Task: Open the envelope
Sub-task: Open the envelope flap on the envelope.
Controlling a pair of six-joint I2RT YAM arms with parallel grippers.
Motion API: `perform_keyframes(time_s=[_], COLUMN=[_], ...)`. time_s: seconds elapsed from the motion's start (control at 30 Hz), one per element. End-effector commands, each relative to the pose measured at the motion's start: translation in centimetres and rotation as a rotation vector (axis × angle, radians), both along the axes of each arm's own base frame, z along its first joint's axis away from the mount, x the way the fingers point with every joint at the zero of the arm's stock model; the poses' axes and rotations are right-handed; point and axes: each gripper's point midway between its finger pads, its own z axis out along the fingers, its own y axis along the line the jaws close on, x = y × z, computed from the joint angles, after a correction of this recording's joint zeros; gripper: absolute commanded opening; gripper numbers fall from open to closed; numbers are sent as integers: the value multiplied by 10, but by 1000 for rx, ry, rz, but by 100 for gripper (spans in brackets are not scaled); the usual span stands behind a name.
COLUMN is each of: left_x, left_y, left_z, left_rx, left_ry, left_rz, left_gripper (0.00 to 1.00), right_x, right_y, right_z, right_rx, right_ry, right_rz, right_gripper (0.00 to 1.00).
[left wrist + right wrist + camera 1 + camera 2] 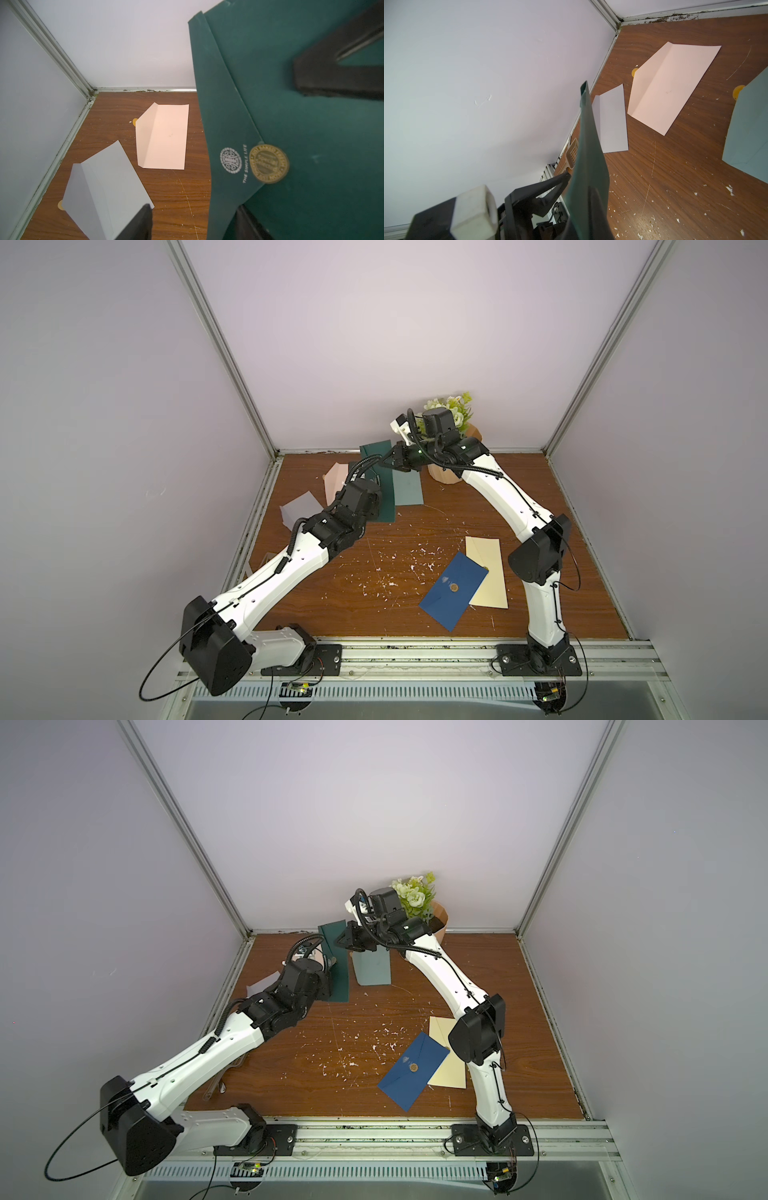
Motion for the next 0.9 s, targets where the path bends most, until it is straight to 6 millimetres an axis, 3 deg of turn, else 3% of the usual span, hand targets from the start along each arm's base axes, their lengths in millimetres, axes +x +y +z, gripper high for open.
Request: perform_keyframes(time_s=[0.0, 0.87], left_x=[-3, -17], left_y=[18, 43], left_z=[4, 1], left_rx=[16, -40], left_ry=[-21, -41], left_rz=[93, 180], left_gripper=[64, 65], right_x=[-29, -41], right_y=[-8, -6], right_z=[47, 56], right_rx=[68, 109], right_ry=[-44, -29], right_rz=[63, 103], right_gripper=[0, 0])
